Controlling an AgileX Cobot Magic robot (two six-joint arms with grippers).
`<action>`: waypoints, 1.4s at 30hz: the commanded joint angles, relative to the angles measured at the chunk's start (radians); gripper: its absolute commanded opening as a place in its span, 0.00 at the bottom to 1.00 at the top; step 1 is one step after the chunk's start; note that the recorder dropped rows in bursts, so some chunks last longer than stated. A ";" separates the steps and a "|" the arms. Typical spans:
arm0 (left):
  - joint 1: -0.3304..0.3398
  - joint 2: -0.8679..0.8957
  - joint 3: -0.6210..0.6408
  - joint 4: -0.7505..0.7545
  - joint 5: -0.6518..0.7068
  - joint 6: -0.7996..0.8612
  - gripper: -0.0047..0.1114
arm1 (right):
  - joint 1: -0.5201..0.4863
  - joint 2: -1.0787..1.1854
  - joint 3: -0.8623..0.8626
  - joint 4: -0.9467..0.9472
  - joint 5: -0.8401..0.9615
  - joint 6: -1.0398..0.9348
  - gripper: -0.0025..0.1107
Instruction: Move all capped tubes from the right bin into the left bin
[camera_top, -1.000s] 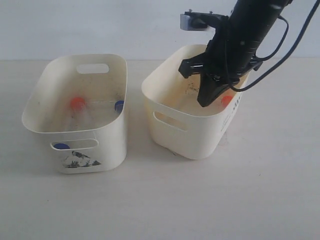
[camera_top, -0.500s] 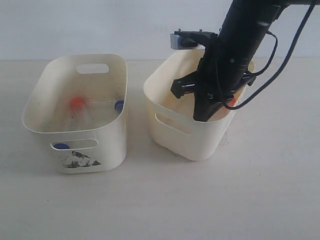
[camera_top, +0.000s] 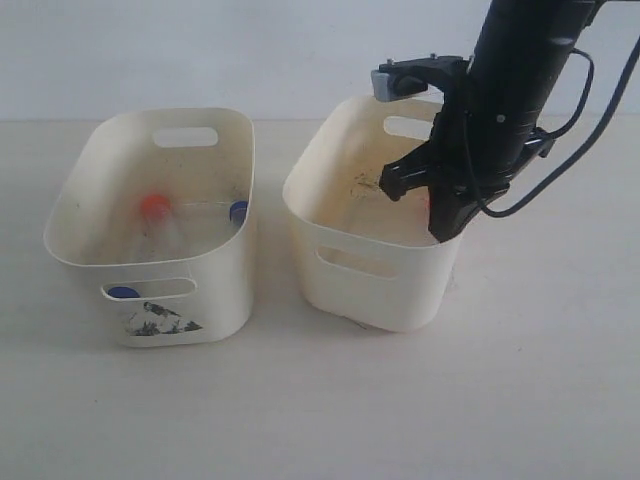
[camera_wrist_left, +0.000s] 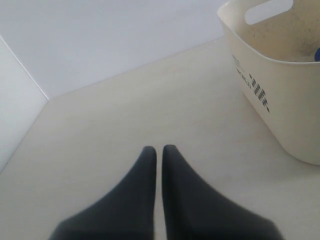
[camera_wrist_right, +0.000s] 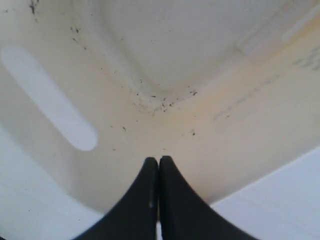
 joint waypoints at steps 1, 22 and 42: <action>-0.004 0.000 -0.004 -0.003 -0.005 -0.010 0.08 | -0.038 -0.013 0.006 -0.051 0.010 0.017 0.02; -0.004 0.000 -0.004 -0.003 -0.005 -0.010 0.08 | 0.082 -0.009 -0.136 -0.204 0.010 0.187 0.02; -0.004 0.000 -0.004 -0.003 -0.005 -0.010 0.08 | 0.185 0.304 -0.374 -0.502 0.010 0.651 0.52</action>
